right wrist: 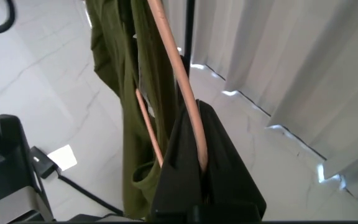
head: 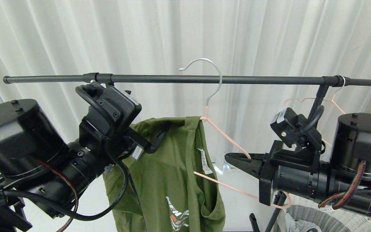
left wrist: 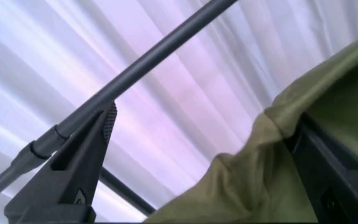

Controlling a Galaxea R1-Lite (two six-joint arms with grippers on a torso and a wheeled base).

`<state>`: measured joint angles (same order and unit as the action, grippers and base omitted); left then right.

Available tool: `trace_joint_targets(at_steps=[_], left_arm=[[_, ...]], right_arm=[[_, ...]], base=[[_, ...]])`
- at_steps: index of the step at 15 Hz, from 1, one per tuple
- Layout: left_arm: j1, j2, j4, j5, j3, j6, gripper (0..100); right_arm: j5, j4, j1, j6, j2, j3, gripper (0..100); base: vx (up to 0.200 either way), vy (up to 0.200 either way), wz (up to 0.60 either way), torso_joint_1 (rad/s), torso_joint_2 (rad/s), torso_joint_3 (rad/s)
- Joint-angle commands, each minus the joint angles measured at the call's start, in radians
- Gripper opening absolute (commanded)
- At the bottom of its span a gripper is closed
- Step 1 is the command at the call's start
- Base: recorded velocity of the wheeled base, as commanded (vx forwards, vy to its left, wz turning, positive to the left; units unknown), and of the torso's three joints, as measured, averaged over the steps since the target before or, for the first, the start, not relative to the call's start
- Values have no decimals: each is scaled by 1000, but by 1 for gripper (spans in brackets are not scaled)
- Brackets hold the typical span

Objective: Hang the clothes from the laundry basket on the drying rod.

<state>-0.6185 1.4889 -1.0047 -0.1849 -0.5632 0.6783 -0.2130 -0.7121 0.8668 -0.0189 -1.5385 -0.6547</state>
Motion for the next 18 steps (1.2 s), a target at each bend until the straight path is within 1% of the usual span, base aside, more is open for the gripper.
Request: trace_joint_targets(at_steps=[1, 3, 4, 15, 16, 18], left_arm=[[8, 16, -2, -1, -1, 0, 100], [8, 17, 0, 1, 2, 0, 100], [8, 19, 0, 1, 3, 0, 0], [8, 48, -15, -5, 29, 0, 0], [13, 51, -31, -16, 34, 0, 0], [51, 51, -35, -87, 36, 1, 0]], right_arm=[[-5, -1, 3, 1, -2, 0, 0], [-16, -1, 8, 2, -2, 0, 0], [-16, -1, 12, 2, -2, 0, 0], [-11, -4, 12, 1, 1, 9, 0], [-5, -4, 9, 1, 0, 9, 100], [-3, -4, -22, -1, -2, 7, 100]], base=[[0, 0, 0, 0, 0, 0], [0, 0, 0, 0, 0, 0], [0, 0, 0, 0, 0, 0], [0, 0, 0, 0, 0, 0], [0, 0, 0, 0, 0, 0], [0, 0, 0, 0, 0, 0]])
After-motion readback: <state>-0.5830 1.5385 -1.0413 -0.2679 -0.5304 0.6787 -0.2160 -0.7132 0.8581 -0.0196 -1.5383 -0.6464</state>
